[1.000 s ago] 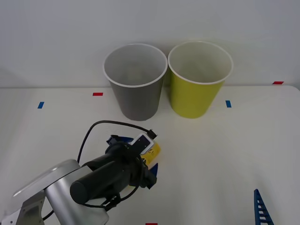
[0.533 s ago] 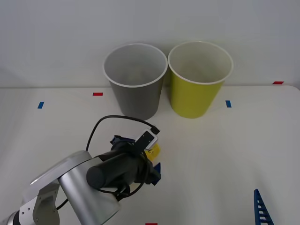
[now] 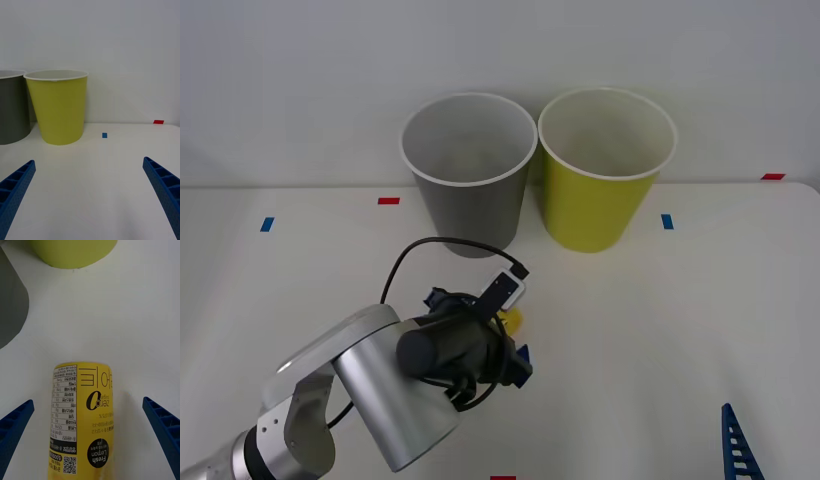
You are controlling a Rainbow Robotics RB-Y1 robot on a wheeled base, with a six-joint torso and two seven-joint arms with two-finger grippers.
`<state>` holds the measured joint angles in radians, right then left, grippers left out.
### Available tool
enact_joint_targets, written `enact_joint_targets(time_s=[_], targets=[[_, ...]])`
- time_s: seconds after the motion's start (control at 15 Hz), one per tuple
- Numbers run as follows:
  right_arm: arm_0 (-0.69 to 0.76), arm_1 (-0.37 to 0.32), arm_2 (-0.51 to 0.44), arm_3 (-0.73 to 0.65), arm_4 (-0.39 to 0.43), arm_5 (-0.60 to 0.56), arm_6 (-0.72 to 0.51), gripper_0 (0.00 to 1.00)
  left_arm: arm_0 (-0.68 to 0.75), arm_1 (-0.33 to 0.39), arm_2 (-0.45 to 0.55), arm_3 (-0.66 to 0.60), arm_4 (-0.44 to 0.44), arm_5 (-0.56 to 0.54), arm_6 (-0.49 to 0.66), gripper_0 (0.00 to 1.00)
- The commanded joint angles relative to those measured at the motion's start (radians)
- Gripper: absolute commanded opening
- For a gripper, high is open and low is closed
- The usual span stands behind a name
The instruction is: Put cans in the gray bin and PET bottles in the light green bin.
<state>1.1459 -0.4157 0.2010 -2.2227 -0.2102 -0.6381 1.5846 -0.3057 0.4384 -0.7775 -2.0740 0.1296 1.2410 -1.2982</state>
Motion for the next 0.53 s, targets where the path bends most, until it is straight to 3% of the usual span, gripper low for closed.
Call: enact_joint_targets(time_s=[0.07,0.53], targets=[[0.0,0.0,0.0,0.0,0.0,0.0,0.0,1.0,-0.02,-0.015,0.0,0.054,0.015,0.002,0.017,1.0],[0.0,0.0,0.0,0.0,0.0,0.0,0.0,1.0,-0.075,-0.037,0.0,0.115,0.088,0.072,0.063,1.0]])
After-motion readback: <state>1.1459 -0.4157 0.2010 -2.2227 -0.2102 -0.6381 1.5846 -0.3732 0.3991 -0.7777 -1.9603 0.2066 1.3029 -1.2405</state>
